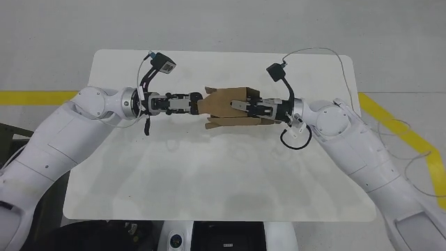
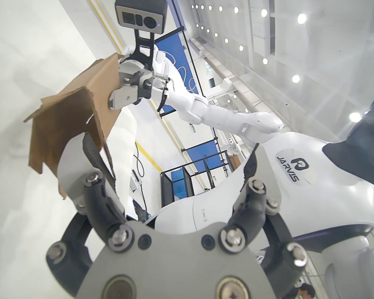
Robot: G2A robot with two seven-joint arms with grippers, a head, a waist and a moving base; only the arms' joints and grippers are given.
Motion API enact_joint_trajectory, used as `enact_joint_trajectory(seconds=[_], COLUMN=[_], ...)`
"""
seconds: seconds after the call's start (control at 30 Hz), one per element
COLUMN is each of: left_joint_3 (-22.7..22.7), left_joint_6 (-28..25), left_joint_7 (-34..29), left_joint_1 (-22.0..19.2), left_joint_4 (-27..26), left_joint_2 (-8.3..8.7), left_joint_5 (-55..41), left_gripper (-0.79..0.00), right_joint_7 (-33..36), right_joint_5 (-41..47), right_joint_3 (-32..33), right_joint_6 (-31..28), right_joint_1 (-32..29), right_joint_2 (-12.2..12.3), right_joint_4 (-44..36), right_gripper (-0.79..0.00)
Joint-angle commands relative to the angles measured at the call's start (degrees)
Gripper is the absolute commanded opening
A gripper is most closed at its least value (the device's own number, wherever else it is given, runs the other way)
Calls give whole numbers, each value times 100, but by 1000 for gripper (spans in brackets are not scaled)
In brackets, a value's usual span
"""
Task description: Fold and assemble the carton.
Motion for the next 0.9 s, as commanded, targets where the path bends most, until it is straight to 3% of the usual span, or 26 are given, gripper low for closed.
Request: enact_joint_trajectory(seconds=[0.0,0.37,0.87], left_joint_3=[-74,-265,-511], left_joint_6=[52,203,176], left_joint_7=[-66,-253,-296], left_joint_1=[61,205,258], left_joint_4=[-41,-156,-81], left_joint_2=[-28,-274,-551], left_joint_5=[-184,-343,371], left_gripper=[0,0,0], right_joint_7=[-13,-44,101], right_joint_5=[-27,-56,-30], right_joint_3=[-1,-72,-2], right_joint_6=[23,-48,-100], right_joint_1=[-11,60,74], right_joint_2=[-18,-166,-282], right_joint_4=[-29,-31,-11], right_gripper=[-785,-785,-785])
